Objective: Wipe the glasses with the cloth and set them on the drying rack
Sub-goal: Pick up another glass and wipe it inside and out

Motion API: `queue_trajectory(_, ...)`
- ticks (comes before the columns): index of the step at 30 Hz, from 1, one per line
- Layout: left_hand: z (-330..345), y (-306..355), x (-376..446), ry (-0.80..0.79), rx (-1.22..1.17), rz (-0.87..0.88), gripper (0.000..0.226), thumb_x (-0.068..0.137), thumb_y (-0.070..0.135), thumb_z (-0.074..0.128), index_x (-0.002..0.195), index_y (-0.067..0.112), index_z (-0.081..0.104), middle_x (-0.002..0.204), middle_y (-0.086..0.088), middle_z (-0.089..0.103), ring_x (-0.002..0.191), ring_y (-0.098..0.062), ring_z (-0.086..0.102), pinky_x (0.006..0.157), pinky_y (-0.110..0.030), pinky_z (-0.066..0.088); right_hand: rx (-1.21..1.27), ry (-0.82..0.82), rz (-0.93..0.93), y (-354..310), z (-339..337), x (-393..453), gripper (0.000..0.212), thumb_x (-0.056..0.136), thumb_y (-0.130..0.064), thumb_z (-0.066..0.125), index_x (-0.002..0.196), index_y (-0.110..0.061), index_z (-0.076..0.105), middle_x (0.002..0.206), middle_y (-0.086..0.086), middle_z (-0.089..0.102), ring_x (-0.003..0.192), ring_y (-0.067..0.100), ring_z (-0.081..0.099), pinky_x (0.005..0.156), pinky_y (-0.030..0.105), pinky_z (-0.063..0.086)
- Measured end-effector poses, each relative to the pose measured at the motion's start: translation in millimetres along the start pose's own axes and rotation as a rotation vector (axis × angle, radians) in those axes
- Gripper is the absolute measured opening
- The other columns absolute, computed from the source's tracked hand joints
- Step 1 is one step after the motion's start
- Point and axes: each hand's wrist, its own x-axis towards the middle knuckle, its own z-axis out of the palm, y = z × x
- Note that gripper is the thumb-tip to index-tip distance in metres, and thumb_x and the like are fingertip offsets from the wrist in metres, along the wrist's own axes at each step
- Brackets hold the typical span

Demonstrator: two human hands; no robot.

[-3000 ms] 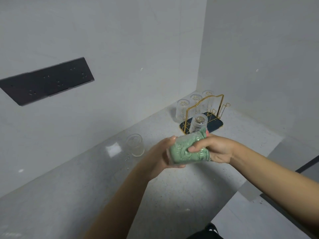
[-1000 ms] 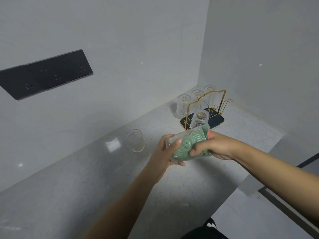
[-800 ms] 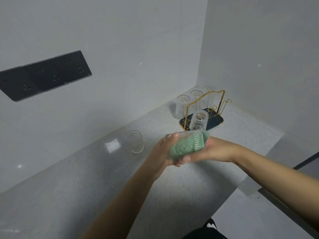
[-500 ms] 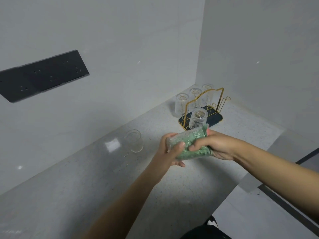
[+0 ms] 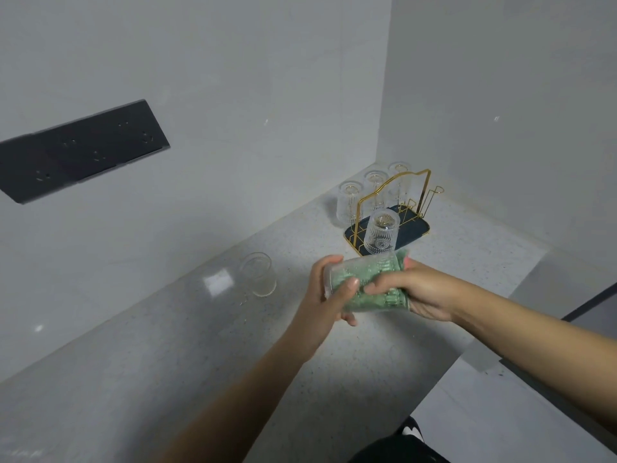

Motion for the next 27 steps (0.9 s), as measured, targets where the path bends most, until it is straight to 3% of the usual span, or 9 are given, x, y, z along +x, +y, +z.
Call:
queue_trajectory(3,0.8,8.1,3.7,0.015,0.009,0.05,0.05,0.081,0.051,0.06,0.115,0.016,0.05,0.099,-0.01,0.063,0.071,-0.016,0.061,0.049,-0.026,0.045,-0.051,-0.126,-0.075,1.6,5.1,-1.1,0.038,0.084,0.001,0.059,0.121,0.009,0.052,0.115,0.029,0.061,0.109,0.043,0.058,0.1,0.044,0.046)
queue_trajectory(8,-1.2,27.9,4.8,-0.197,-0.12,-0.388,0.056,0.098,0.055,0.033,0.098,0.016,0.073,0.077,-0.006,0.068,0.057,-0.012,0.056,0.043,-0.017,0.039,-0.804,-0.126,-0.211,4.4,12.7,-4.1,0.021,0.086,-0.011,0.056,0.104,-0.004,0.063,0.095,0.002,0.066,0.089,0.012,0.063,0.081,0.025,0.053)
queue_trajectory(10,-1.7,26.5,1.7,-0.233,-0.111,-0.401,0.057,0.099,0.057,0.029,0.1,0.019,0.072,0.077,-0.004,0.069,0.062,-0.014,0.057,0.046,-0.018,0.043,-0.765,-0.161,-0.19,1.3,12.1,-5.2,0.021,0.082,-0.006,0.055,0.099,0.004,0.063,0.089,0.003,0.065,0.085,0.012,0.062,0.078,0.025,0.052)
queue_trajectory(13,2.7,14.8,-2.0,-0.134,-0.056,-0.149,0.036,0.091,0.056,0.051,0.112,0.03,0.064,0.101,-0.004,0.07,0.083,-0.018,0.067,0.059,-0.028,0.053,-0.413,-0.045,-0.141,-3.9,6.8,-2.4,0.032,0.074,-0.001,0.058,0.102,0.016,0.058,0.097,0.031,0.063,0.087,0.029,0.062,0.079,0.031,0.05)
queue_trajectory(16,4.7,3.8,1.3,0.058,0.046,0.047,0.057,0.072,0.054,0.066,0.117,0.022,0.049,0.113,-0.014,0.062,0.084,-0.019,0.068,0.056,-0.032,0.053,0.022,-0.054,-0.048,-3.6,6.8,1.7,0.04,0.076,0.0,0.059,0.114,0.012,0.056,0.107,0.027,0.064,0.098,0.033,0.062,0.091,0.037,0.051)
queue_trajectory(19,0.9,17.7,1.3,-0.057,-0.027,-0.017,0.051,0.089,0.056,0.053,0.113,0.012,0.064,0.101,-0.023,0.064,0.08,-0.025,0.062,0.058,-0.03,0.048,-0.345,-0.137,-0.12,-0.2,11.5,-2.2,0.026,0.084,-0.002,0.059,0.11,0.003,0.057,0.099,0.011,0.066,0.096,0.028,0.063,0.092,0.042,0.051)
queue_trajectory(22,-2.7,27.1,0.9,-0.242,-0.036,-0.284,0.057,0.095,0.058,0.035,0.098,0.017,0.074,0.083,-0.013,0.067,0.065,-0.018,0.057,0.049,-0.02,0.044,-0.854,-0.19,-0.201,1.5,12.0,-2.4,0.018,0.085,-0.014,0.057,0.101,-0.009,0.063,0.093,-0.002,0.064,0.088,0.012,0.062,0.08,0.025,0.051)
queue_trajectory(25,-4.2,16.5,0.9,-0.246,-0.048,-0.368,0.063,0.094,0.063,0.027,0.1,0.02,0.072,0.083,-0.006,0.069,0.064,-0.014,0.059,0.049,-0.019,0.046,-0.885,-0.164,-0.151,-4.8,3.9,-0.3,0.022,0.079,-0.019,0.06,0.095,-0.006,0.065,0.09,0.004,0.068,0.083,0.015,0.063,0.077,0.028,0.051)
queue_trajectory(27,-6.4,17.6,-1.3,-0.265,-0.019,-0.327,0.056,0.094,0.058,0.025,0.109,0.031,0.072,0.098,0.0,0.072,0.08,-0.012,0.066,0.065,-0.021,0.054,-0.799,-0.131,-0.083,-15.5,-4.0,-1.5,0.026,0.074,-0.017,0.066,0.096,-0.003,0.067,0.095,0.008,0.071,0.087,0.015,0.066,0.08,0.029,0.052)
